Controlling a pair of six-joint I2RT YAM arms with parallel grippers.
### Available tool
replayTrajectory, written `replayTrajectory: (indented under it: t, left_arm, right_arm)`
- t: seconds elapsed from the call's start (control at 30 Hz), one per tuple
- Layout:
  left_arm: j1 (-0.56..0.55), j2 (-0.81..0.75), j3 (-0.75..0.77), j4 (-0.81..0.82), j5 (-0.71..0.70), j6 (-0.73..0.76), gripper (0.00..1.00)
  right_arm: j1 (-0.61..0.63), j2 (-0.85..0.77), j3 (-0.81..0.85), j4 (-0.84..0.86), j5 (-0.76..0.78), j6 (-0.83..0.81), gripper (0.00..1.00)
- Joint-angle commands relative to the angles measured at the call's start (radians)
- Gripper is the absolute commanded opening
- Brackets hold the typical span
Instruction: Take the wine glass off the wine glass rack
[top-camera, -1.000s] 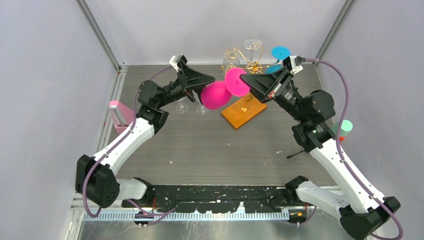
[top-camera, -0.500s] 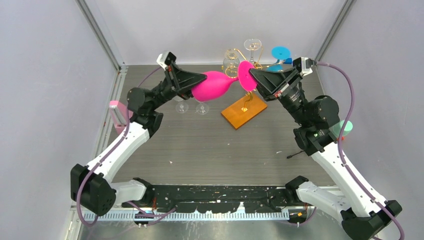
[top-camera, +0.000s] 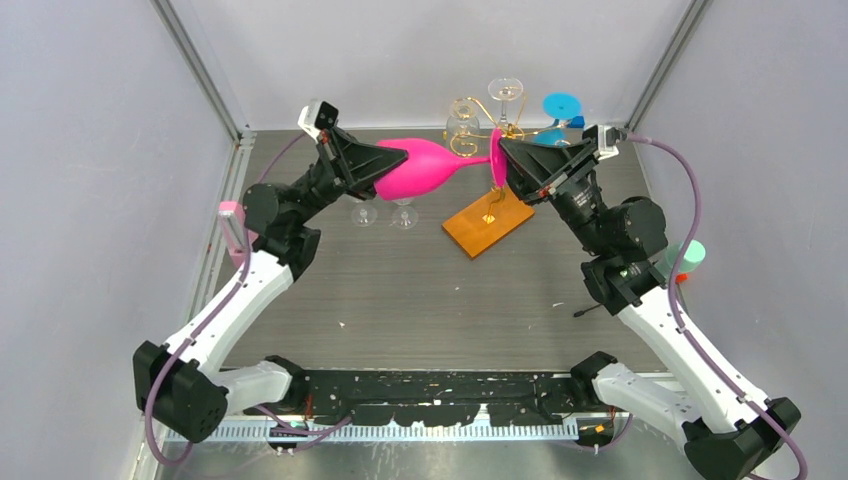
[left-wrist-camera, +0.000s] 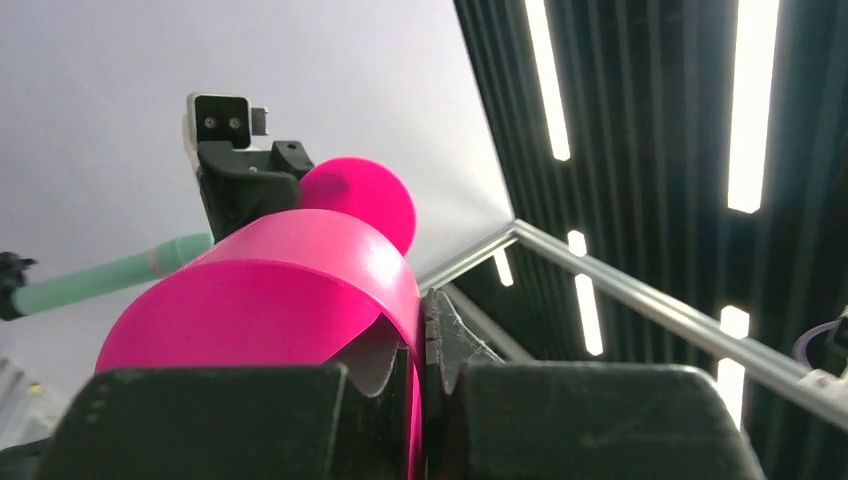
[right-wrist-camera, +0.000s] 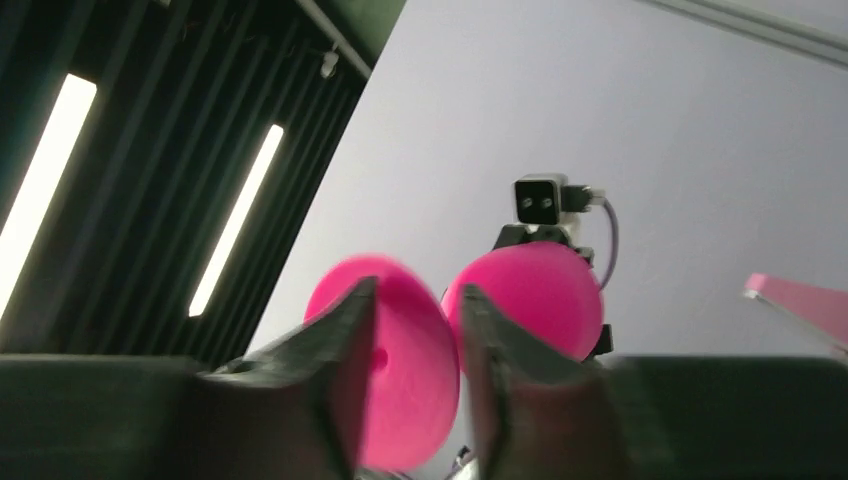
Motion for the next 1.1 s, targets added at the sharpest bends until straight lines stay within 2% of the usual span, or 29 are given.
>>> replayTrajectory:
  t: [0.0,0.03,0.1,0.2,0.23,0.33,0.43,0.5,0.6,0.73,0.93,1.07]
  left_arm:
    - [0.004,-0.076,0.048,-0.074,0.118,0.232,0.0]
    - [0.01,-0.094,0.064,-0.135,0.127,0.306,0.0]
    - [0.025,-0.128,0.1,-0.309,0.142,0.448,0.0]
    - [0.056,-0.175,0.197,-0.679,0.165,0.722,0.0]
    - [0.063,-0.188,0.238,-0.877,0.153,0.831,0.0]
    - [0.068,-0.212,0.375,-1.332,0.048,1.176,0.0]
    - [0.068,-0.204,0.452,-1.619,-0.065,1.42,0.0]
    - [0.068,-0.193,0.473,-1.788,-0.185,1.528,0.0]
    - [0.067,-0.182,0.438,-1.933,-0.395,1.632,0.0]
    - [0.068,-0.147,0.364,-2.03,-0.689,1.676,0.0]
    - [0.068,-0.047,0.335,-2.001,-0.815,1.701,0.0]
    - [0.083,0.089,0.377,-1.966,-0.87,1.7,0.0]
  right_arm:
    - [-0.013,-0.03,0.003,-0.152,0.132,-0.12,0.53]
    - [-0.013,-0.046,0.004,-0.172,0.156,-0.142,0.64]
    - [-0.013,-0.075,0.006,-0.23,0.201,-0.185,0.72]
    - [-0.013,-0.123,0.032,-0.39,0.289,-0.25,0.73]
    - [-0.013,-0.13,0.051,-0.456,0.32,-0.266,0.74]
    - [-0.013,-0.164,0.082,-0.584,0.385,-0.329,0.74]
    - [-0.013,-0.192,0.08,-0.63,0.421,-0.353,0.74]
    - [-0.013,-0.212,0.076,-0.649,0.435,-0.364,0.73]
    - [-0.013,-0.233,0.077,-0.678,0.447,-0.379,0.73]
    - [-0.013,-0.246,0.084,-0.713,0.445,-0.396,0.72]
    - [-0.013,-0.27,0.079,-0.76,0.44,-0.403,0.71]
    - [-0.013,-0.302,0.077,-0.783,0.438,-0.415,0.7]
